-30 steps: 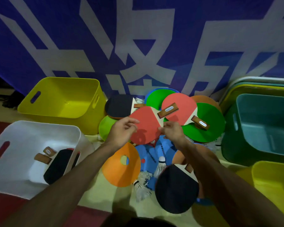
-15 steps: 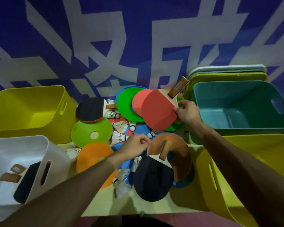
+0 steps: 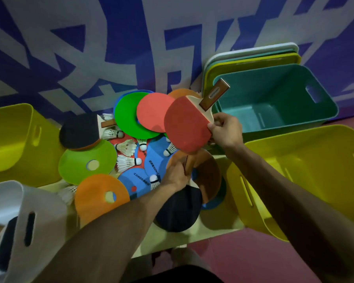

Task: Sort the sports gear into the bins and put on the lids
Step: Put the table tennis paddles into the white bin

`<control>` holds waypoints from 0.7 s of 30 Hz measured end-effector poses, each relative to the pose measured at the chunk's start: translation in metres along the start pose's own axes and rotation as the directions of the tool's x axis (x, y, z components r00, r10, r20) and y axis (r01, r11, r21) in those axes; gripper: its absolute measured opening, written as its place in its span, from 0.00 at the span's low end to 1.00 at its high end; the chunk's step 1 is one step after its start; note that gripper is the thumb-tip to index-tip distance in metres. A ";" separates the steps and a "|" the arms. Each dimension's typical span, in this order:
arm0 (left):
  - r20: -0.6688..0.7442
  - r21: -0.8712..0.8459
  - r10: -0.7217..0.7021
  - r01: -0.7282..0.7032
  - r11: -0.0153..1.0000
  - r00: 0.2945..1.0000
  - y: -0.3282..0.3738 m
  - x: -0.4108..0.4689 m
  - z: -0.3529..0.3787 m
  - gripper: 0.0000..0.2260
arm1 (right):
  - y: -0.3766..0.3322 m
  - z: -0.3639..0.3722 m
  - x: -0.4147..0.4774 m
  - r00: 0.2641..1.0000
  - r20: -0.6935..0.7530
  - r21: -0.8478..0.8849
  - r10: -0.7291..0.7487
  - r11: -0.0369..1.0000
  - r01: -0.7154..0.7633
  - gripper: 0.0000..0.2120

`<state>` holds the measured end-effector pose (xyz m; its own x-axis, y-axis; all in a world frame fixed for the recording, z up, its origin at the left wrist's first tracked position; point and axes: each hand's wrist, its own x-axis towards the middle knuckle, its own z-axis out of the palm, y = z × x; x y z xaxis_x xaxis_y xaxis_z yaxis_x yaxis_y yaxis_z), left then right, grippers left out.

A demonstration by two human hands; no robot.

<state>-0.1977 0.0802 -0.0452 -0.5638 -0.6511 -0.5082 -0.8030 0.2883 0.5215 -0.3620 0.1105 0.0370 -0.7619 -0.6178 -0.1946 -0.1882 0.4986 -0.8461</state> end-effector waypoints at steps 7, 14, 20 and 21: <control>0.000 -0.109 -0.024 0.024 0.994 1.000 0.000 -0.003 0.000 0.11 | 0.001 -0.007 -0.009 0.997 -0.008 0.153 0.073 0.986 -0.071 0.08; -0.120 -0.375 -0.051 0.002 0.927 0.991 0.005 -0.022 -0.045 0.13 | -0.031 -0.015 -0.010 0.996 0.038 0.324 0.077 0.942 -0.085 0.12; -0.288 -0.608 -0.204 -0.014 0.794 0.936 0.004 -0.037 -0.118 0.27 | -0.071 -0.010 0.002 0.998 -0.005 0.419 0.059 0.906 -0.051 0.13; -0.320 -0.637 -0.239 -0.022 0.770 0.917 0.001 -0.040 -0.133 0.29 | -0.078 -0.004 0.003 0.998 -0.001 0.443 0.064 0.895 -0.057 0.13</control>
<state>-0.1502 0.0133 0.0664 -0.2630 -0.8905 -0.3713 -0.4835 -0.2113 0.8495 -0.3525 0.0724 0.1041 -0.7731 -0.5838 -0.2481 0.1497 0.2121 -0.9657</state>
